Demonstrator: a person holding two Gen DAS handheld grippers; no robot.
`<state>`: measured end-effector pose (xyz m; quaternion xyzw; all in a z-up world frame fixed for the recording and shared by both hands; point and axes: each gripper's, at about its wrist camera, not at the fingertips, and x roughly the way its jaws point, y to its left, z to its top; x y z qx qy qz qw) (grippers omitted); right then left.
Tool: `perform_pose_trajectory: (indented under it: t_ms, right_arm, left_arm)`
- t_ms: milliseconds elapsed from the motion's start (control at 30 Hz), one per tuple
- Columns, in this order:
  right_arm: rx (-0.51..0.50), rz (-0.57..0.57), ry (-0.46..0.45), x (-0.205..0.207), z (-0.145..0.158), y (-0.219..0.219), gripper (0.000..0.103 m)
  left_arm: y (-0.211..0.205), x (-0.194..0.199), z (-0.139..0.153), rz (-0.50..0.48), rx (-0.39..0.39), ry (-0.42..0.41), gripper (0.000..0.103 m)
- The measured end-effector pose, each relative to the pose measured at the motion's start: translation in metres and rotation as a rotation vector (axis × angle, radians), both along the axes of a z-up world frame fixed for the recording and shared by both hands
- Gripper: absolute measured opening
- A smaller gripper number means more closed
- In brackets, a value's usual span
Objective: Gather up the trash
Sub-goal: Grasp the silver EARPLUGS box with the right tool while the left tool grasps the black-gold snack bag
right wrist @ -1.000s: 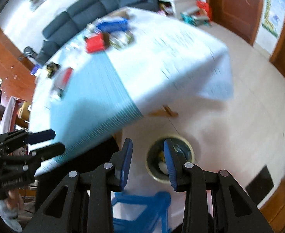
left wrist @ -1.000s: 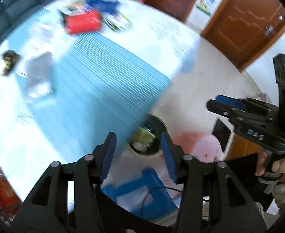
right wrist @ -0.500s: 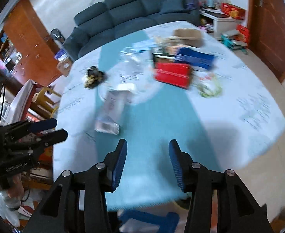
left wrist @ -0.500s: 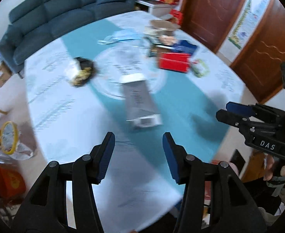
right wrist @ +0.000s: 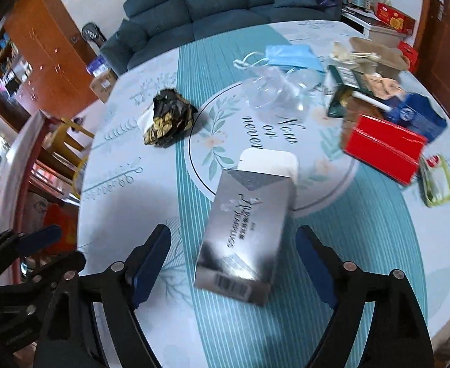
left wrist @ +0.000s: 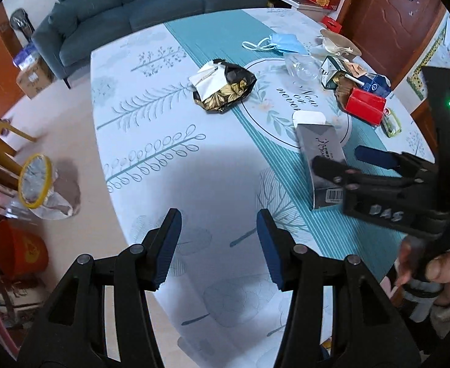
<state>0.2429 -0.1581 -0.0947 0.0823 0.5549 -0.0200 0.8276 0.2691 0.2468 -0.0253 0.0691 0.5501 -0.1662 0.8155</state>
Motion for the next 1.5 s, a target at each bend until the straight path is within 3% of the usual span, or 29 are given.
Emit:
perform_pose_trajectory:
  t_ms: [200,267,333,433,667,767,800,1033,1500]
  right_arm:
    - [-0.058,-0.017,0.075,0.008,-0.024,-0.001,0.085]
    - [-0.047,-0.033,0.106,0.009,-0.033,-0.006,0.08]
    - [-0.06,-0.038,0.088,0.007,-0.033,-0.006,0.07]
    - [-0.069,-0.018,0.082,0.009,-0.033,-0.006,0.064]
    - [-0.028,-0.008,0.003,0.016,-0.006,-0.015,0.061]
    - [-0.009,-0.025,-0.059,0.023,0.014,-0.022,0.061]
    - [-0.006,-0.029,-0.083,0.025,0.021,-0.025,0.061]
    - [0.011,-0.08,-0.145,0.044,0.038,-0.043,0.061]
    - [0.034,-0.112,-0.112,0.052,0.014,-0.063,0.061]
  left_arm:
    - [-0.002,0.012,-0.009,-0.008,-0.016,0.023,0.048]
    - [-0.003,0.018,-0.011,-0.011,-0.024,0.031,0.048]
    - [-0.006,0.025,-0.011,-0.019,-0.025,0.032,0.048]
    - [-0.01,0.037,-0.009,-0.037,-0.017,0.031,0.048]
    - [-0.021,0.072,0.0,-0.071,-0.055,0.052,0.048]
    - [-0.03,0.091,0.0,-0.092,-0.05,0.052,0.075]
    - [-0.032,0.096,0.0,-0.096,-0.049,0.046,0.075]
    - [-0.057,0.133,-0.012,-0.113,0.016,0.013,0.075]
    - [-0.09,0.185,-0.066,-0.079,0.174,0.045,0.075]
